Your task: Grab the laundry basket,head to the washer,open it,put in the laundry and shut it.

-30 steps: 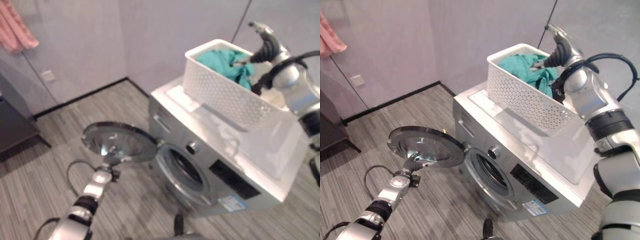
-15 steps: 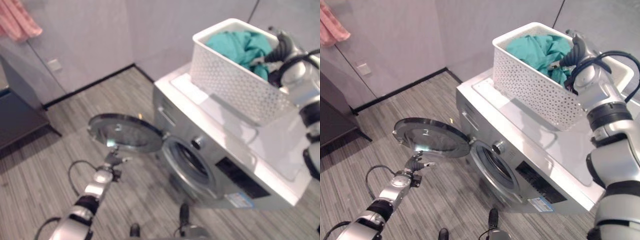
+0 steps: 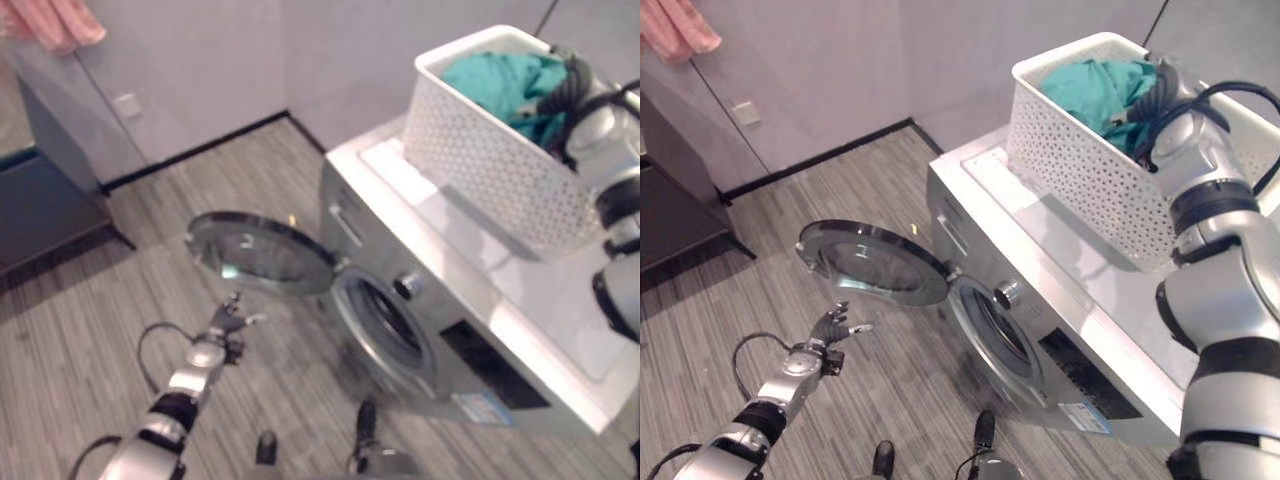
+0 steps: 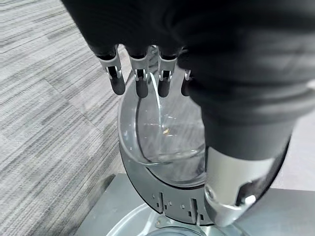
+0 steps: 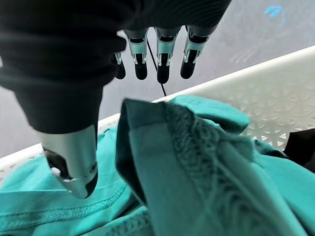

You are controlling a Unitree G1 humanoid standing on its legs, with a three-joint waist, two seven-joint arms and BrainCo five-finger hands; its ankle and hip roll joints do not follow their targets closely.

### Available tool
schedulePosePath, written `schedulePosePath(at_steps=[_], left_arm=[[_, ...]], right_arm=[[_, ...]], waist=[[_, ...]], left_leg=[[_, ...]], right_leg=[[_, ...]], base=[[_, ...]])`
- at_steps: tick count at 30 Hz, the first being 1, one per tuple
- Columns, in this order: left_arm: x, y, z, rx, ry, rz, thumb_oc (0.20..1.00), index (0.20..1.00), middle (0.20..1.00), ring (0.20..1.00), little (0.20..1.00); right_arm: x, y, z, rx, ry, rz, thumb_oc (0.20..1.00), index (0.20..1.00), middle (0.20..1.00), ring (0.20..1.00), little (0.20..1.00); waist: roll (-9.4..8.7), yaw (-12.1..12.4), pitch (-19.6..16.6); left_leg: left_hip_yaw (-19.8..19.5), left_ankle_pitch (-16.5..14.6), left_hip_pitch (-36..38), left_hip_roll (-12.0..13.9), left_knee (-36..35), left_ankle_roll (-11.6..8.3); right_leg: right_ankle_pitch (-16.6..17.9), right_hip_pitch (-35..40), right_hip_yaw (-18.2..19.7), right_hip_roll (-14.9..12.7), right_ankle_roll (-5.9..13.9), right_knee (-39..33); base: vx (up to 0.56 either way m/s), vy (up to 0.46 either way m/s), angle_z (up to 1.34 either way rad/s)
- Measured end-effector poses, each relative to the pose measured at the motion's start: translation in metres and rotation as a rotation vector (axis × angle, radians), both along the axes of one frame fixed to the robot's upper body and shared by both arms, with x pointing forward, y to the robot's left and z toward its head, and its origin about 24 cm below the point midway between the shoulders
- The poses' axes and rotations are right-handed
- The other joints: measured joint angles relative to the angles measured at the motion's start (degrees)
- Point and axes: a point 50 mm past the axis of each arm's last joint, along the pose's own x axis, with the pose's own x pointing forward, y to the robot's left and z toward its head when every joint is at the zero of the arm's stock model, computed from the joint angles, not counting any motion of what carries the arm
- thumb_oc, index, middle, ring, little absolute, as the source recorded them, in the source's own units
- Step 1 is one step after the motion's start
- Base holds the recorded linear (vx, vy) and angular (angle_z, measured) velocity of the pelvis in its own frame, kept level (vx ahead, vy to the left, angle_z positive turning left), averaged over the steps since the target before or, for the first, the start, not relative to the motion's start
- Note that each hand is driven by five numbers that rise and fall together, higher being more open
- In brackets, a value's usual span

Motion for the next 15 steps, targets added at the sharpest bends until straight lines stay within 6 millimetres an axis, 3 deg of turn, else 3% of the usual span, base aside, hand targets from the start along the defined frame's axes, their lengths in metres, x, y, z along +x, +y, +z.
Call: schedulePosePath(at_steps=[4,15], left_arm=[[0.000,0.001,0.000,0.013,0.007,-0.023,1.000,1.000,1.000,1.000,1.000],[-0.001,-0.008,-0.002,-0.011,0.020,-0.109,1.000,1.000,1.000,1.000,1.000]], right_arm=[[0.003,0.000,-0.014,-0.030,0.142,0.012,1.000,1.000,1.000,1.000,1.000],[0.006,0.004,-0.027,-0.132,0.383,0.042,1.000,1.000,1.000,1.000,1.000]], waist=[[-0.39,0.3,-0.1],[-0.72,0.3,0.1]], left_leg=[[0.1,0.3,-1.6,0.6,0.0,-0.50],[0.1,0.3,-1.7,1.0,0.0,-0.55]], right_leg=[[0.2,-1.7,0.0,0.6,-0.34,0.0],[0.2,-1.7,-0.3,1.0,-0.34,0.0]], base=[[0.00,-0.029,-0.02],[0.00,-0.012,0.00]])
